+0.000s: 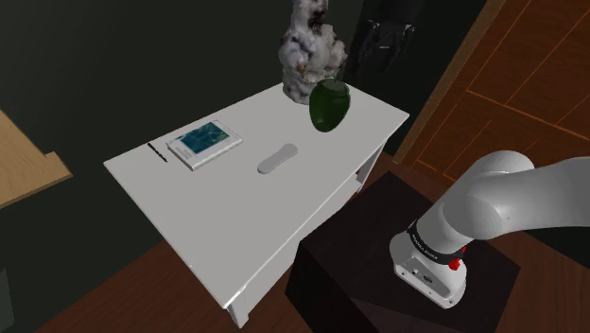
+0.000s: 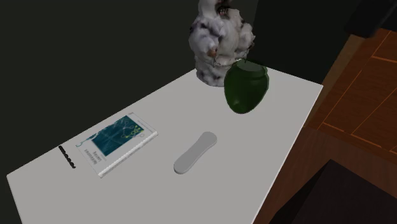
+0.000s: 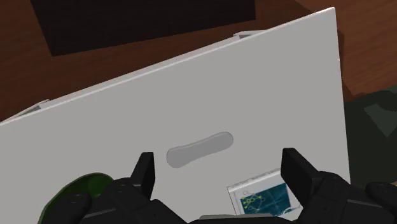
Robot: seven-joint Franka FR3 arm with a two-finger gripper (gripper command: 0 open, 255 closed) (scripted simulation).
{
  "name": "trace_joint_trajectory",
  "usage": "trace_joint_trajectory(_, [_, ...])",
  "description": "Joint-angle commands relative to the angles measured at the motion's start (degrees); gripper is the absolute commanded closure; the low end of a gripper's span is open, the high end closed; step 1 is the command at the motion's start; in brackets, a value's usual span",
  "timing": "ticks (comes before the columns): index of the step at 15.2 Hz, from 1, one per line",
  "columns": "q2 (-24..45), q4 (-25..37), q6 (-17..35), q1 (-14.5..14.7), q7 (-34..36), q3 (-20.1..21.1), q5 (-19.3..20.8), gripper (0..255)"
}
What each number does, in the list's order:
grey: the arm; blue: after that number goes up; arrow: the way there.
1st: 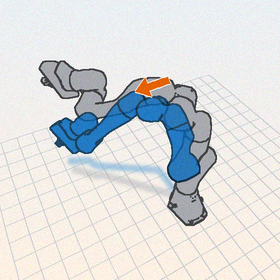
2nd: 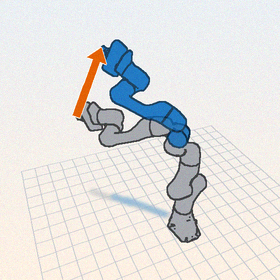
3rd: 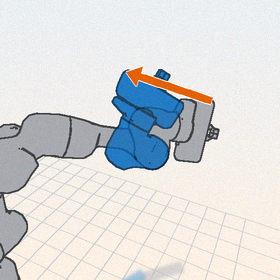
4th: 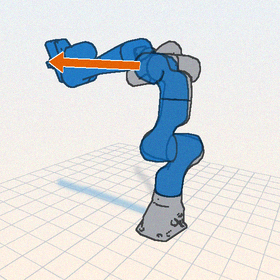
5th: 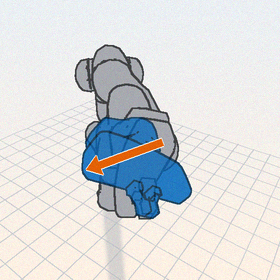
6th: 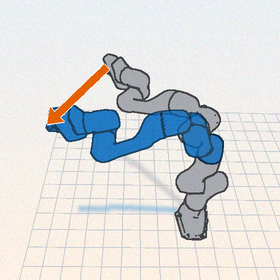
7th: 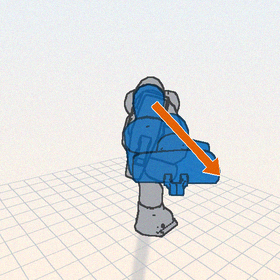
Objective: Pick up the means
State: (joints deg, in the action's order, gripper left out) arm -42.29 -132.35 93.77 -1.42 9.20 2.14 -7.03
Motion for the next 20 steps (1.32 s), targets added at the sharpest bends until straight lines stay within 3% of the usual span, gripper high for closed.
trace_joint_trajectory(1, [0.0, 0.0, 0.0, 0.0, 0.0, 0.0, 0.0, 0])
trace_joint_trajectory(12, [13.5, -7.1, 20.8, -3.8, 20.6, 10.2, -2.8, 0])
trace_joint_trajectory(20, [29.6, -5.7, 34.8, -7.4, 37.1, 16.4, -0.1, 0])
